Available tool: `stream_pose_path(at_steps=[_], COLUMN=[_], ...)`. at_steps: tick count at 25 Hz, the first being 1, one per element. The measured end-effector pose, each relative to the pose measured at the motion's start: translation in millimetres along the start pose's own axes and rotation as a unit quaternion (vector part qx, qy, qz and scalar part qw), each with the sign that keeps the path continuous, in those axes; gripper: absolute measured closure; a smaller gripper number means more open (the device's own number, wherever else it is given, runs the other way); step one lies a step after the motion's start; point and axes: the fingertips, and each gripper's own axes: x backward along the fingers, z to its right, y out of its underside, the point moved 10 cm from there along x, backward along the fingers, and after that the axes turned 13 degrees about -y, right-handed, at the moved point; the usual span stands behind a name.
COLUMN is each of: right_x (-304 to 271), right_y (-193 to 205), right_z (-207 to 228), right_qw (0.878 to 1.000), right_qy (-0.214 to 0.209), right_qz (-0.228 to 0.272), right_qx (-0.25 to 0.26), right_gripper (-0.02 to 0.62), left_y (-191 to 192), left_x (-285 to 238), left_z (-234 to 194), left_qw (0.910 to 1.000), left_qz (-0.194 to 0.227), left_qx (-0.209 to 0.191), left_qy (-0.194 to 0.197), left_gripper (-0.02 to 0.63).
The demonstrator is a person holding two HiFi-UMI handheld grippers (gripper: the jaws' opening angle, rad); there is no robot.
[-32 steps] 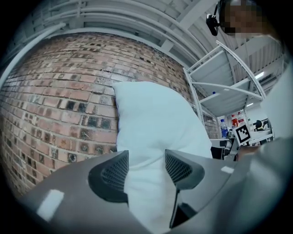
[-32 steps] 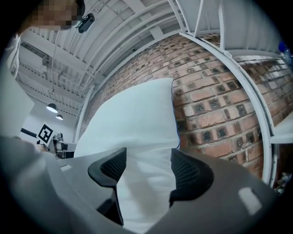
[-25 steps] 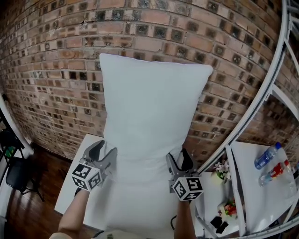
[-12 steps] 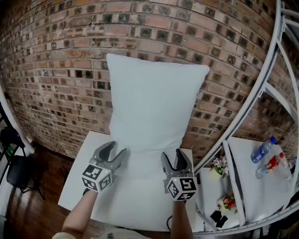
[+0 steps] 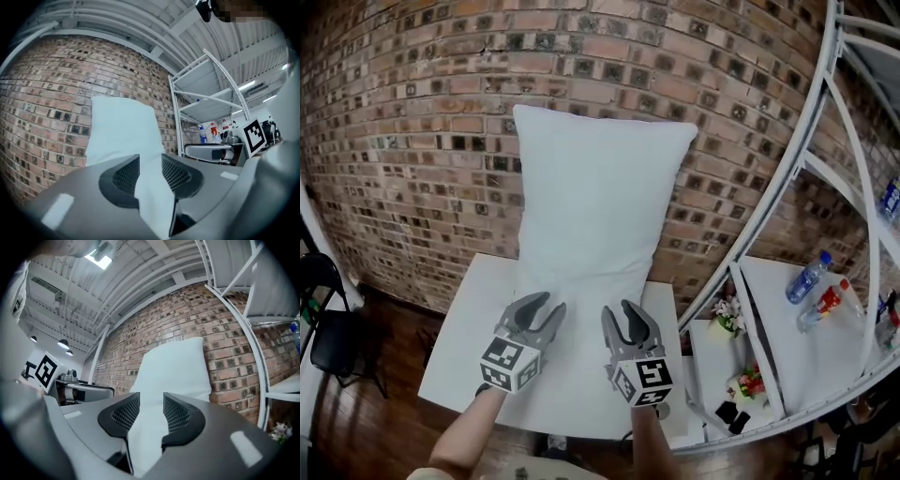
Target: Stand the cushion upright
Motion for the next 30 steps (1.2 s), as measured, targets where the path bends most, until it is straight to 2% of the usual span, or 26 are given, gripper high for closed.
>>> stream_pose_path(at_steps=[9, 14, 18, 23, 30], right_x=[33, 52, 61, 76, 95], right_y=[-9, -22, -26, -22, -8], right_z=[-68, -109, -137, -158, -175], right_qw=[1.000, 1.000, 0.999, 1.000, 1.000], right_qy=[-0.013, -0.022, -0.019, -0.002, 0.012], right_qz=[0.007, 0.015, 0.010, 0.005, -0.003], right_qx=[0.003, 0.006, 0.028, 0.030, 0.012], right_gripper=[0.528, 0.566, 0.578, 0.595, 0.595], left_y=[-2, -1, -2, -2, 3], left_x=[56, 92, 114, 137, 167], left_z=[41, 61, 73, 76, 84], left_qw=[0.9996, 0.9991, 0.9988, 0.9991, 0.9997], left_qz=[0.013, 0.019, 0.028, 0.033, 0.014], left_qx=[0.013, 0.027, 0.021, 0.017, 0.018], left_qy=[0.022, 0.028, 0.035, 0.022, -0.006], left_gripper=[0.557, 0.588, 0.601, 0.606, 0.606])
